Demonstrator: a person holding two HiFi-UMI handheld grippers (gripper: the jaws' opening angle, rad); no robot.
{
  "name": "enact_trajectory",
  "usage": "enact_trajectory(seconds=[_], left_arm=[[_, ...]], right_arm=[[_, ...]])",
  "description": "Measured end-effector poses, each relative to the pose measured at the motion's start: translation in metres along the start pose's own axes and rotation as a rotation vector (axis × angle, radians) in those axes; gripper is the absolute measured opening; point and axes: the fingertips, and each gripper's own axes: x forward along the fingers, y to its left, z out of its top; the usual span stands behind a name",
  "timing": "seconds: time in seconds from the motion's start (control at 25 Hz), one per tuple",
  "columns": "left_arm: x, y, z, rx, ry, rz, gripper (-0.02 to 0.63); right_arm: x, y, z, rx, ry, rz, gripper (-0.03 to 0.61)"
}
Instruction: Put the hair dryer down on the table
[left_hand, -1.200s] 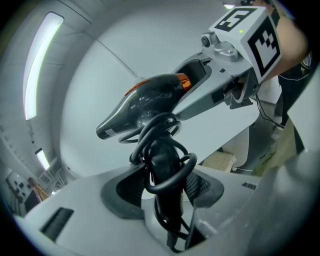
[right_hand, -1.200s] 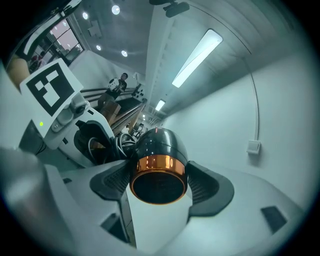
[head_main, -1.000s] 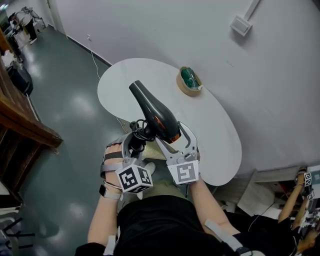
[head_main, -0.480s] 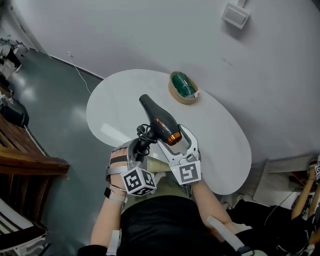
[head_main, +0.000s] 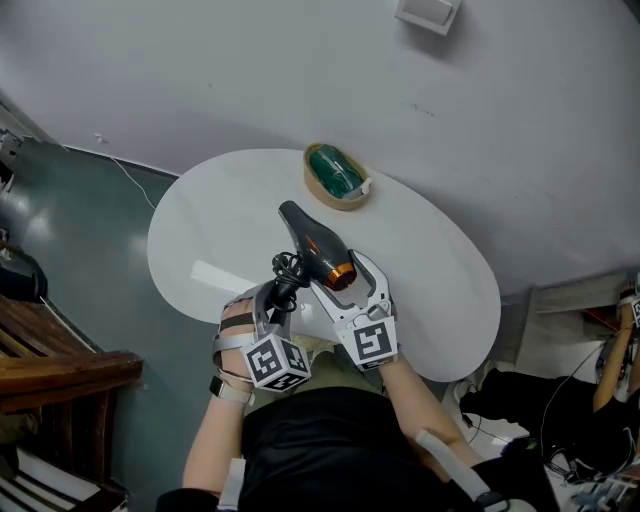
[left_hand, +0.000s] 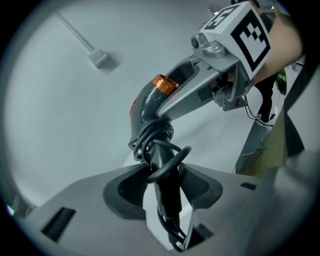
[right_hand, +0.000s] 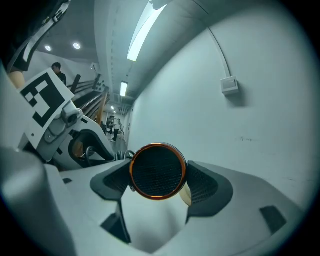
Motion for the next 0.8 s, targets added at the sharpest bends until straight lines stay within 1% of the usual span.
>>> enact_trajectory(seconds=[0.2, 0.4, 0.6, 0.8], left_arm=[[0.024, 0.003, 0.003, 0.036, -0.033, -0.065, 0.198], [0.052, 0.018, 0.0, 0.088, -0.064, -0.128, 0.198], [0.074, 0.037, -0.011, 0.143, -0.096, -0.197, 0.198], [0.096, 0.057, -0.023, 0.179, -0.117, -0.243, 0.196]], right_arm=[[0.013, -0.013, -0.015, 0.038, 0.027, -0.052, 0.365], [0.037, -0.024, -0.026, 0.073, 0.071, -0.113, 0.365], [0.064, -0.028, -0.031, 0.112, 0.122, -0.178, 0.365], [0.094, -0.03, -0.036, 0.137, 0.152, -0.227, 0.365]])
